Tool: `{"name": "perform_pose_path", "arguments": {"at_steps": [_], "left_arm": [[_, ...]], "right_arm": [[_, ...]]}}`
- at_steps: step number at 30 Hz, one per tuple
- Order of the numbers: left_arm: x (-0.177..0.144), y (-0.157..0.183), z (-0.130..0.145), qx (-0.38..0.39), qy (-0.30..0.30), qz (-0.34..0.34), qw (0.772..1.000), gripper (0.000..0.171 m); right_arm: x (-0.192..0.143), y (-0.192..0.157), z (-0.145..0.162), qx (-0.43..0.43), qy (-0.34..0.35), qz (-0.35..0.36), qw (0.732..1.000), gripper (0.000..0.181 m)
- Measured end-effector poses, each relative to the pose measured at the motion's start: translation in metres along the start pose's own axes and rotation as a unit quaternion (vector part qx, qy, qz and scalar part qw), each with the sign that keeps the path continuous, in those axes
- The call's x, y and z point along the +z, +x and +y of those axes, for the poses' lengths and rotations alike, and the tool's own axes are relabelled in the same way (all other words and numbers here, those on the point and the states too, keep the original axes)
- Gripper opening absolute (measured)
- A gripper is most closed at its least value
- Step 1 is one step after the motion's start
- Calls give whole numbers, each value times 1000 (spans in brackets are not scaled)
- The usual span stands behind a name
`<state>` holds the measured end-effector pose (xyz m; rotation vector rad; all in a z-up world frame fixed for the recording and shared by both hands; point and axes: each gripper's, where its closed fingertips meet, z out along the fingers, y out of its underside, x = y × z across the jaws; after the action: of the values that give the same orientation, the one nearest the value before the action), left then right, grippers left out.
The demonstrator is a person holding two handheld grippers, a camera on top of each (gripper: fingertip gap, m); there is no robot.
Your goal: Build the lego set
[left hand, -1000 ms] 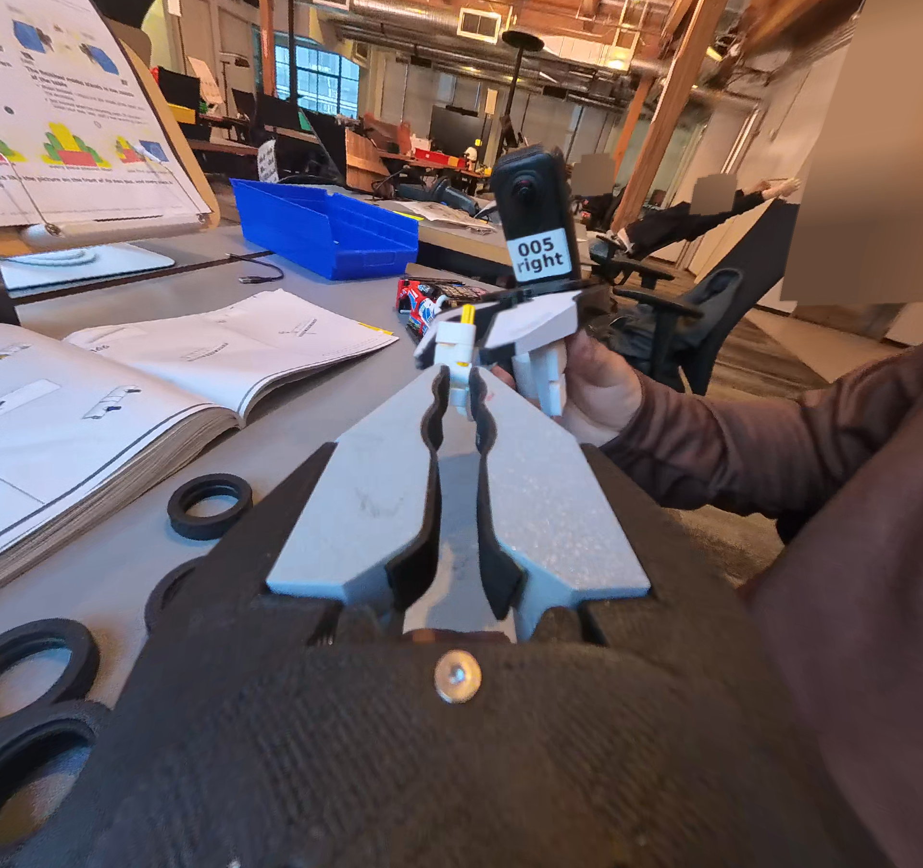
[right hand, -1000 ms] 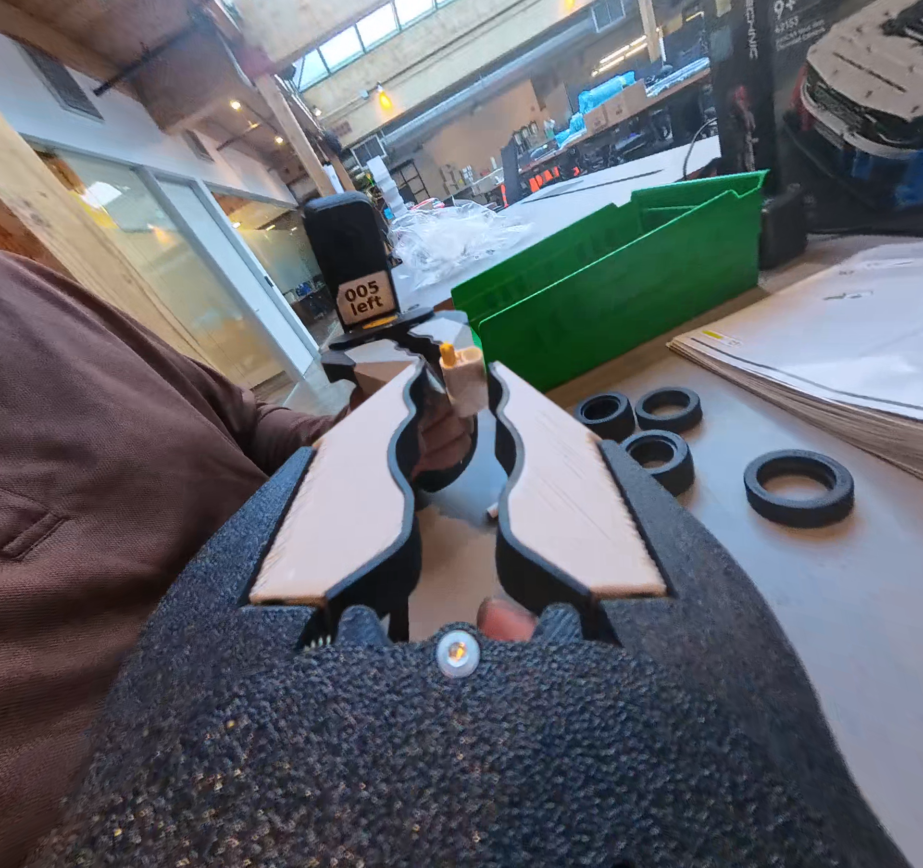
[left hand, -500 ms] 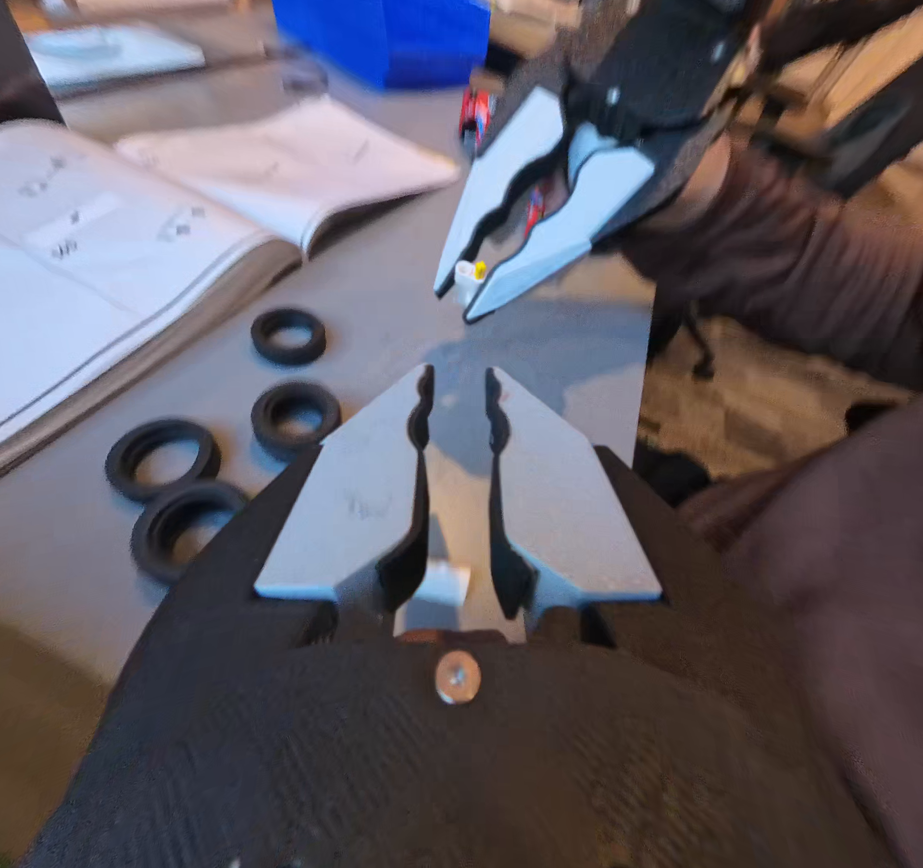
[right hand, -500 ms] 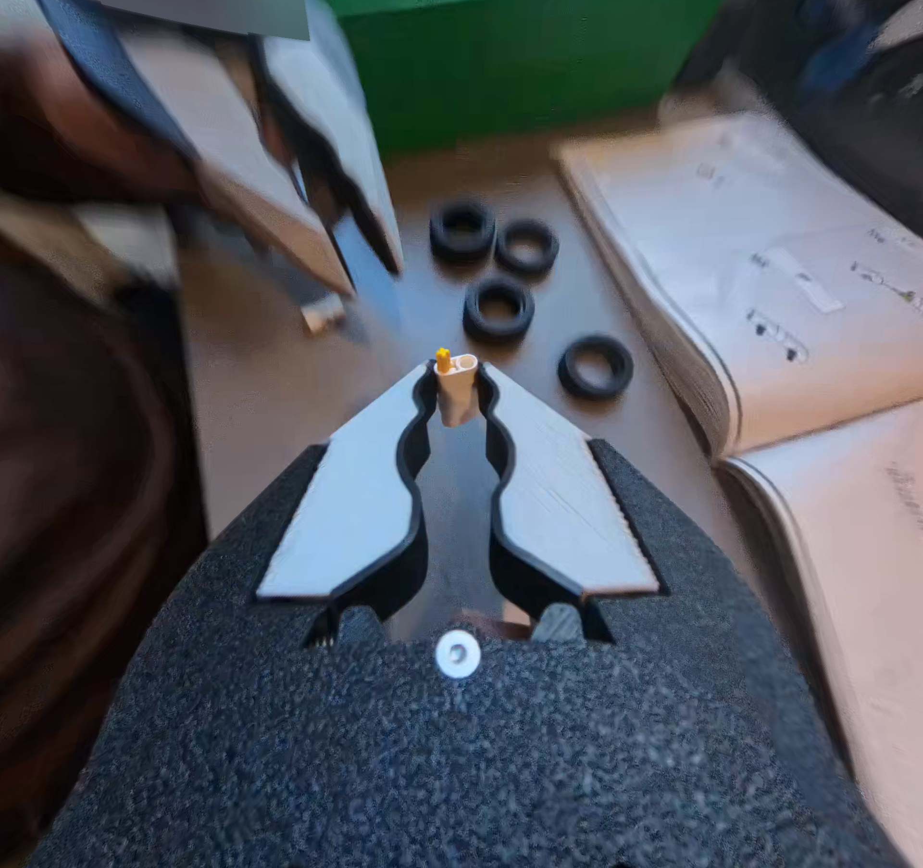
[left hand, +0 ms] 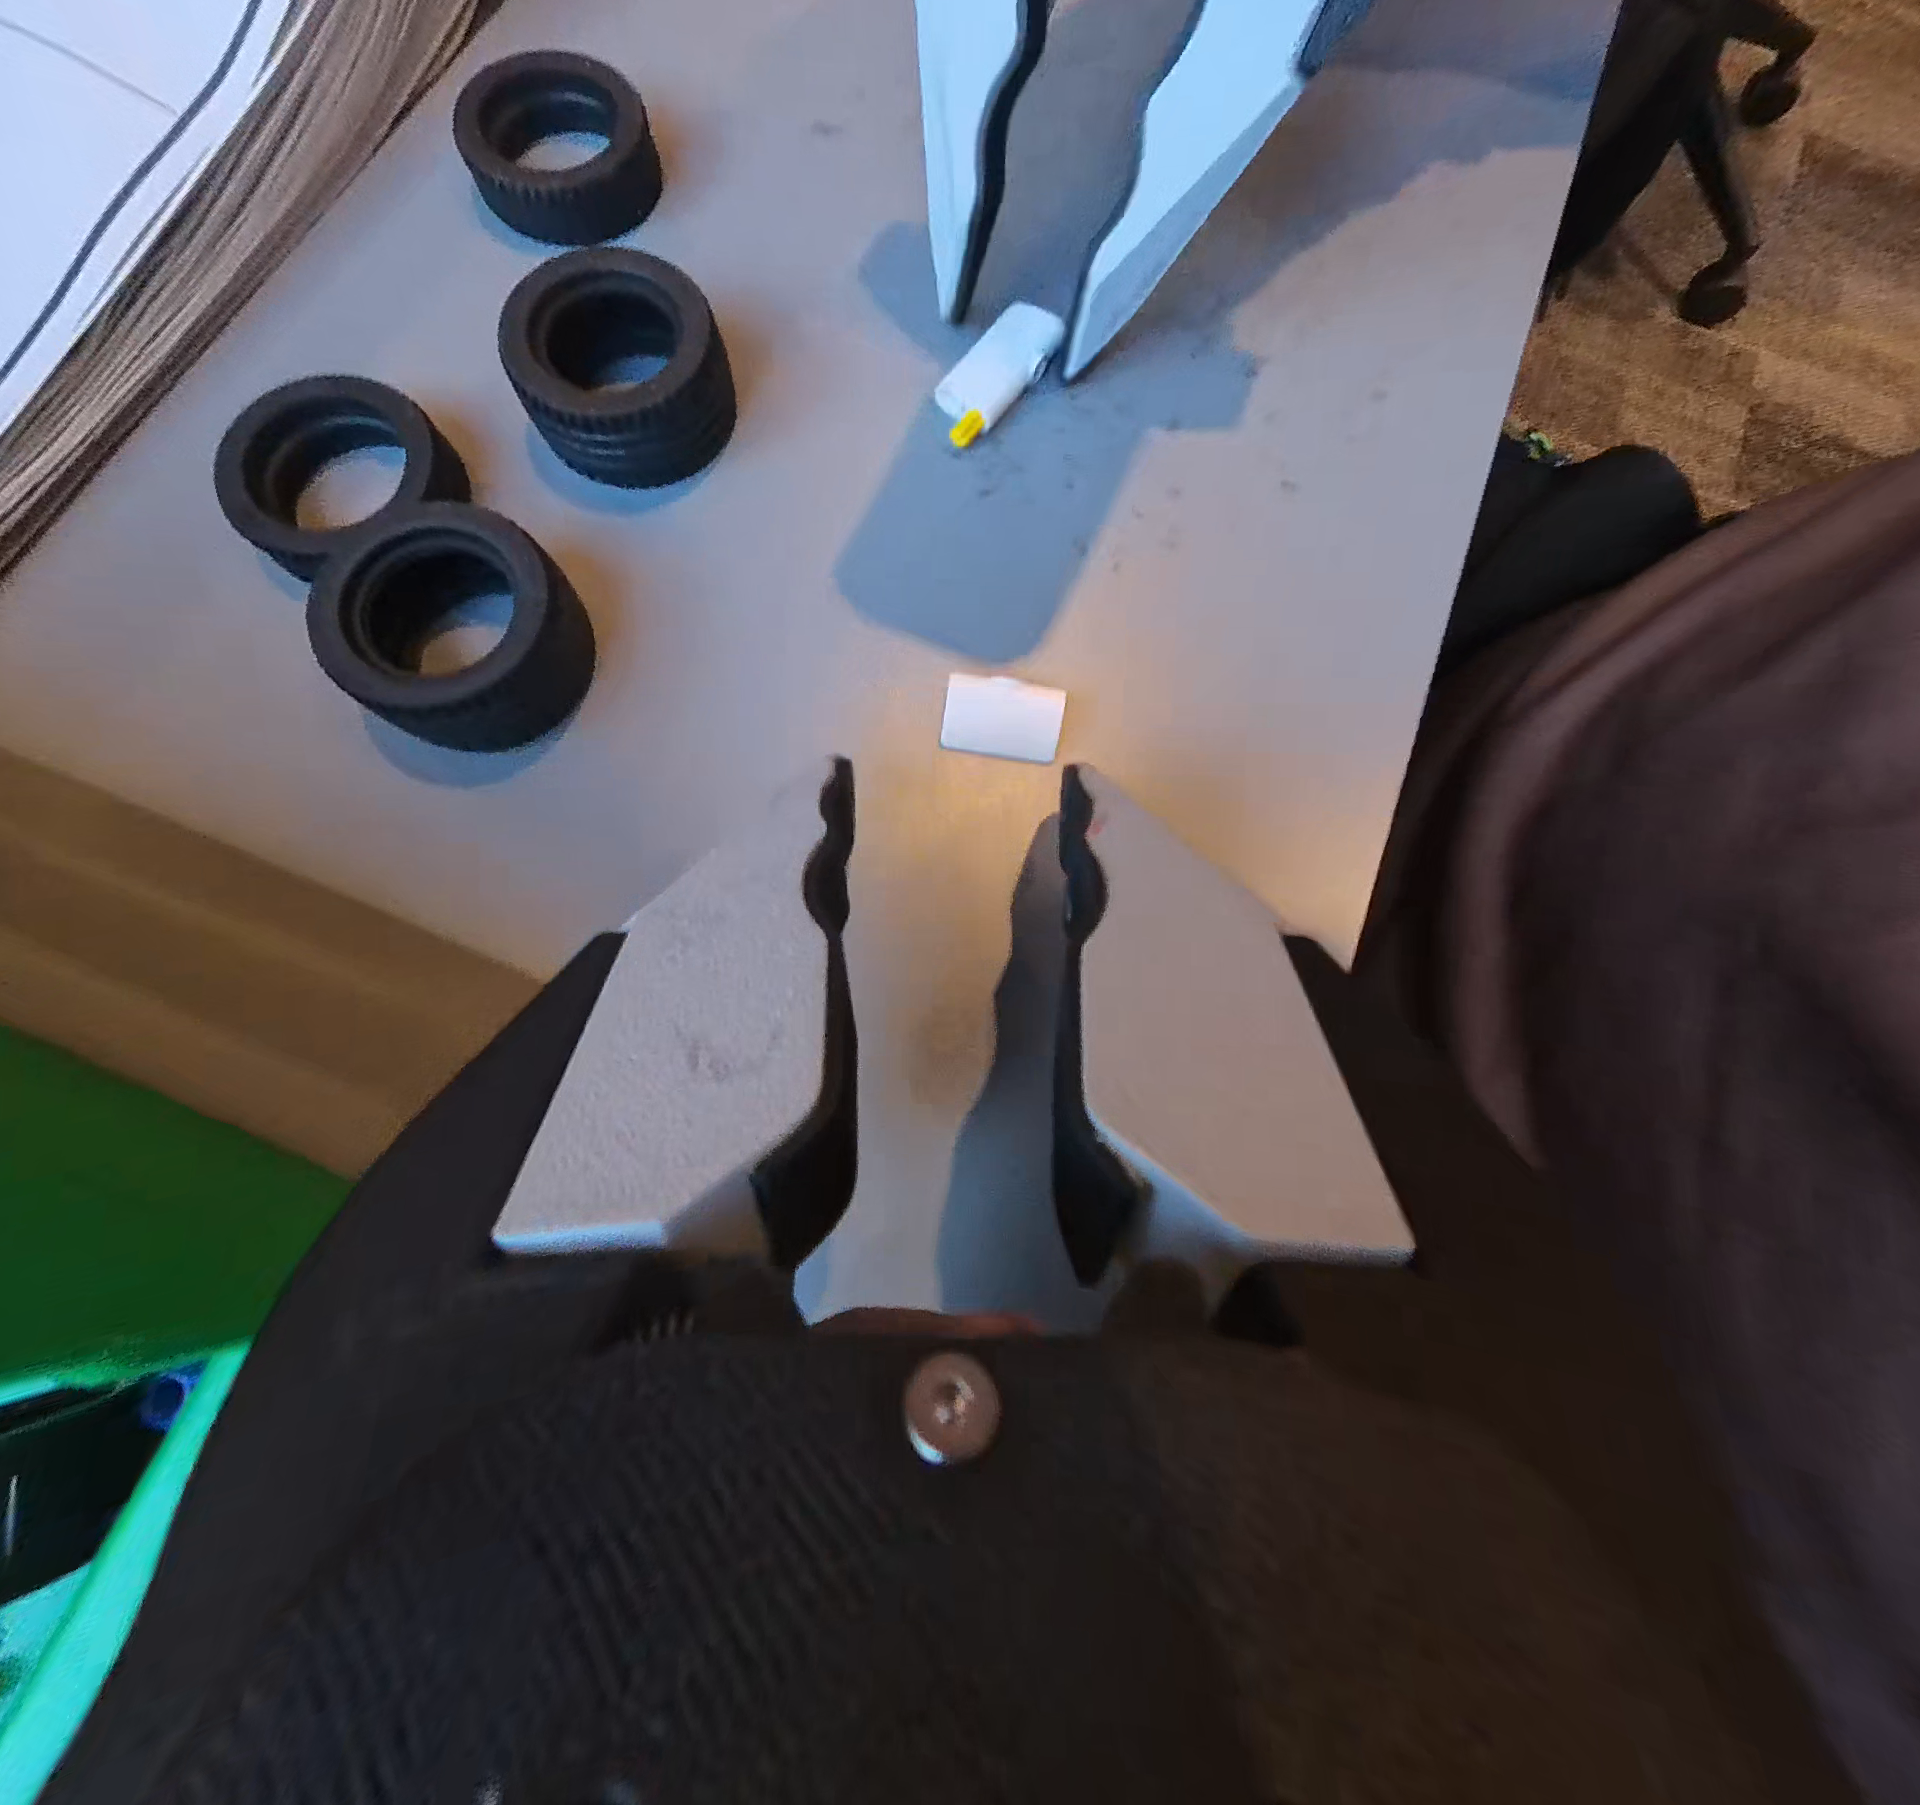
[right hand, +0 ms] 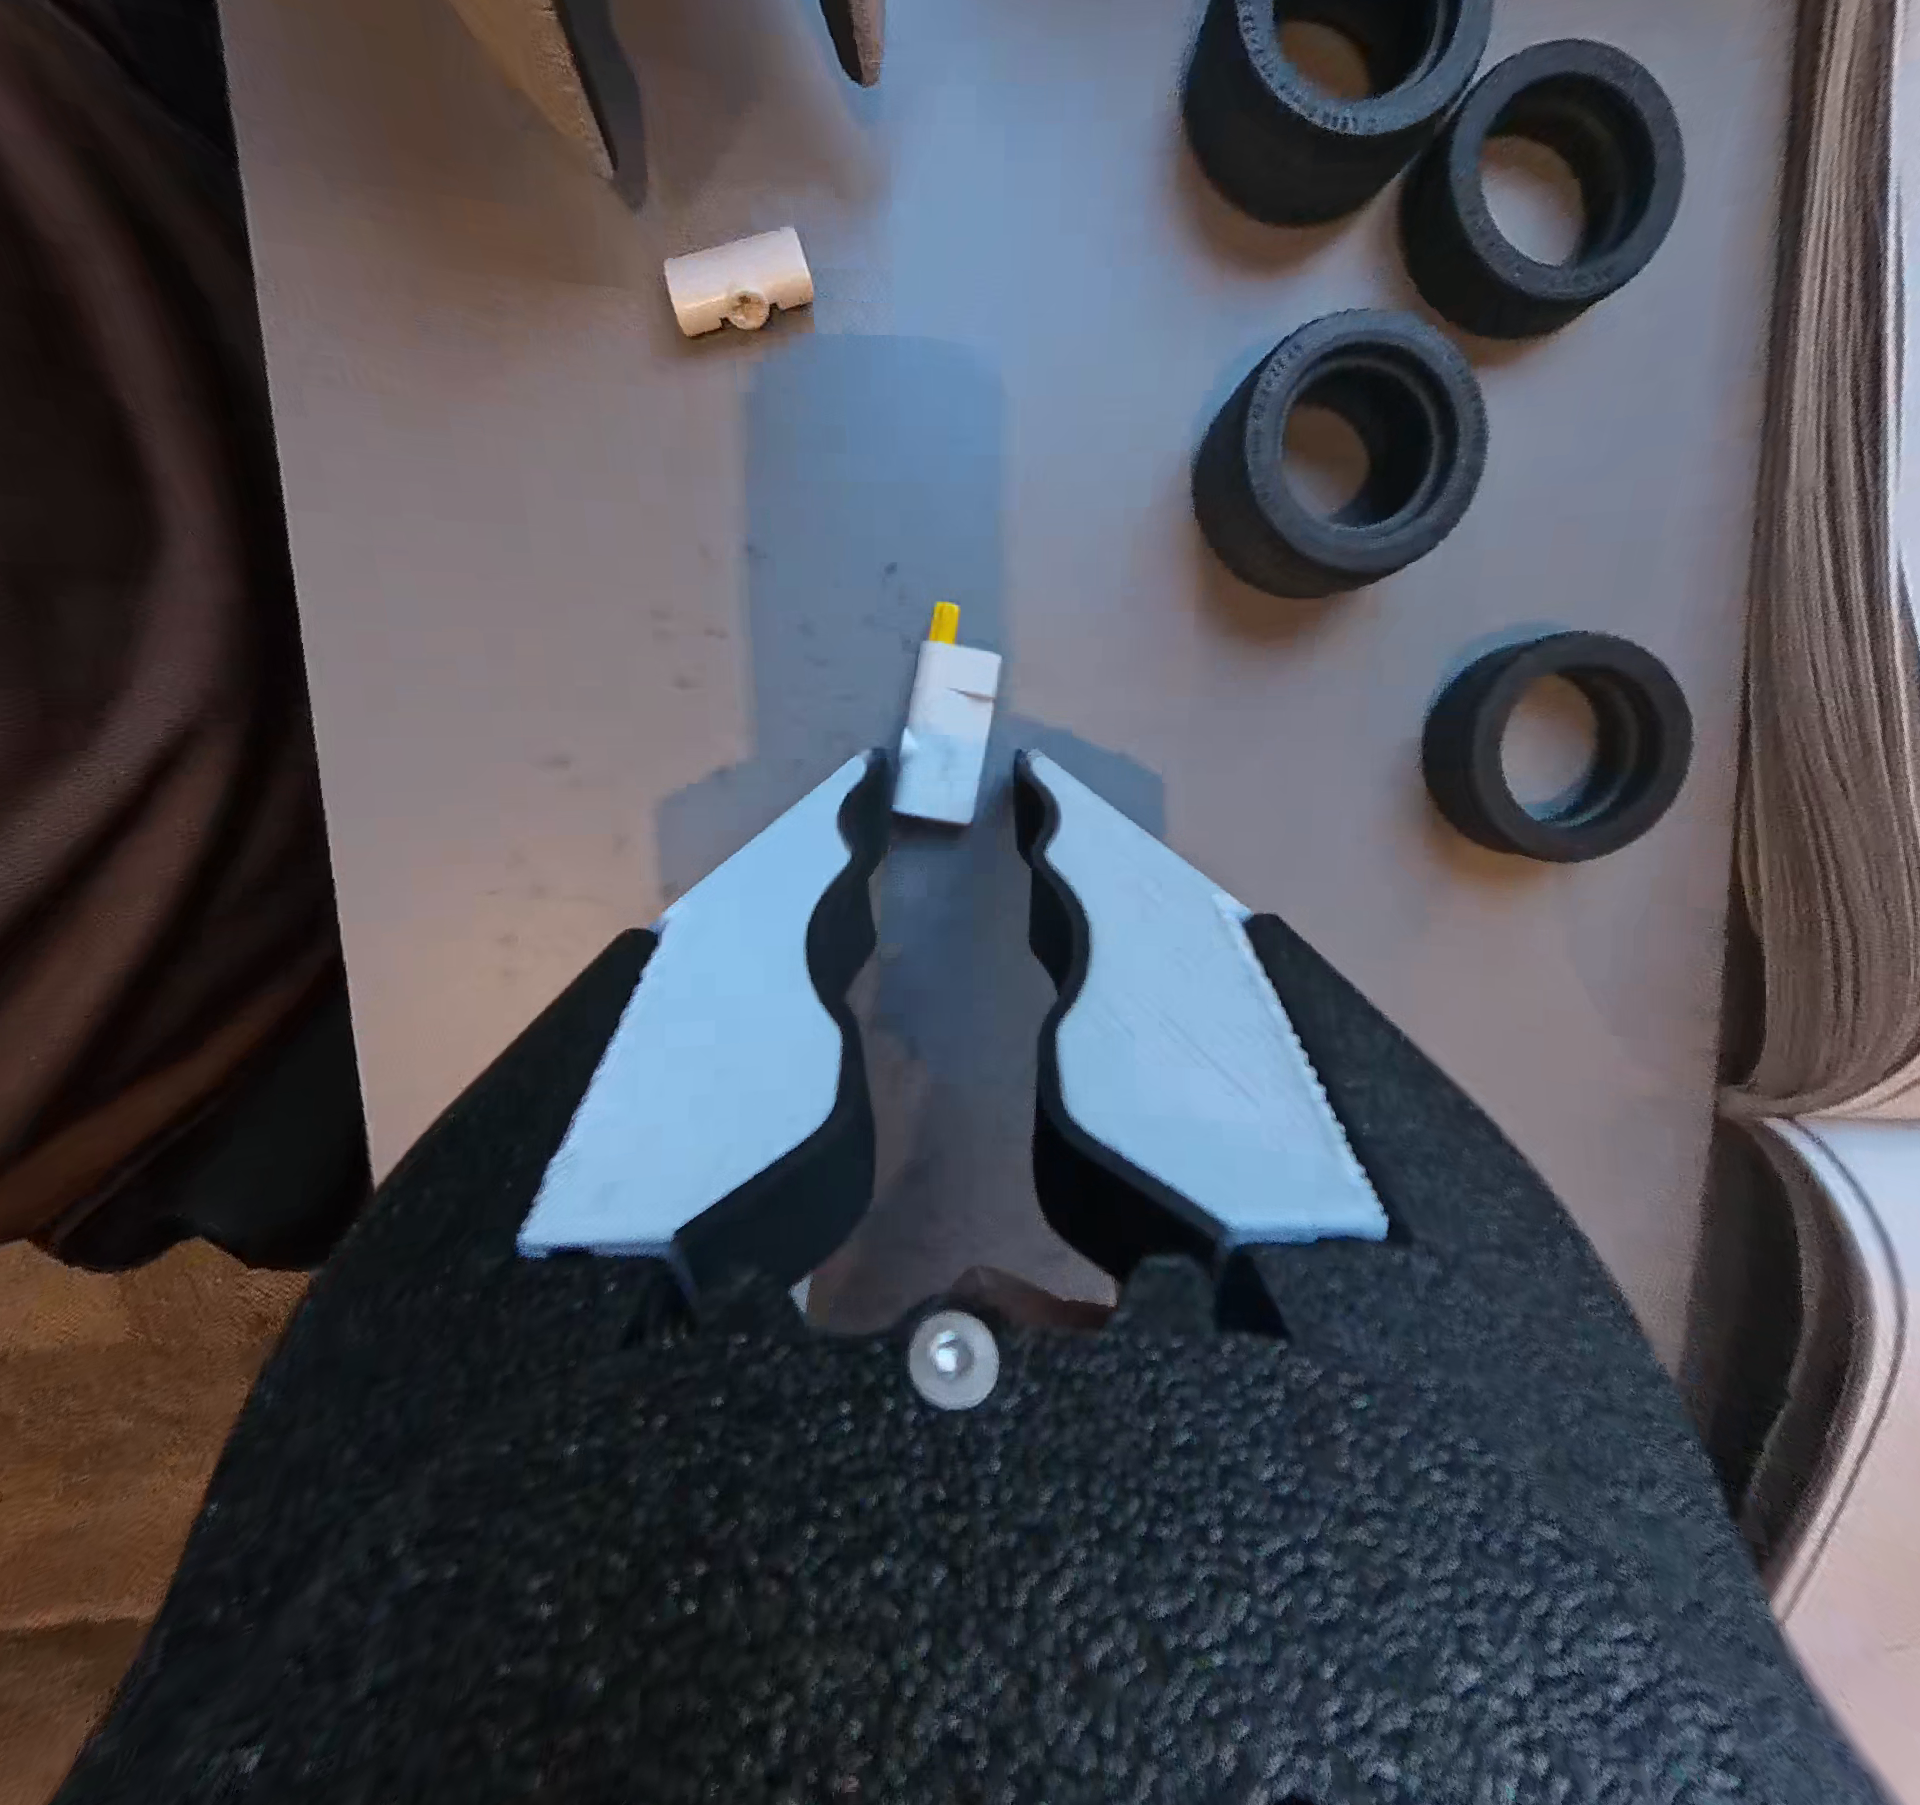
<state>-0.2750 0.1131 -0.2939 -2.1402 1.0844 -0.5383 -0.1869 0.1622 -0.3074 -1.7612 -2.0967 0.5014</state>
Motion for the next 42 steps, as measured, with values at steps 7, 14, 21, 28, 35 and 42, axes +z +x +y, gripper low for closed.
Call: {"name": "perform_pose_path", "arguments": {"at_steps": [7, 14, 21, 28, 35, 42], "left_arm": [[2, -3, 4, 27, -25, -5, 999, 38], [7, -4, -1, 161, -65, -11, 985, 34], [8, 3, -8, 345, -129, 28, 929, 35], [14, -5, -2, 232, -158, 0, 960, 39], [12, 0, 2, 140, -128, -23, 982, 37], [6, 3, -4, 39, -121, -24, 992, 41]], "right_arm": [[-19, -4, -5, 84, 89, -1, 993, 29], [0, -8, -13, 101, 114, -27, 988, 27], [4, -13, -10, 97, 132, -37, 986, 11], [-6, -16, -10, 59, 145, 12, 988, 19], [-17, -35, -24, -44, 154, 51, 986, 7], [-18, -24, -16, 55, 136, 71, 987, 28]]}}
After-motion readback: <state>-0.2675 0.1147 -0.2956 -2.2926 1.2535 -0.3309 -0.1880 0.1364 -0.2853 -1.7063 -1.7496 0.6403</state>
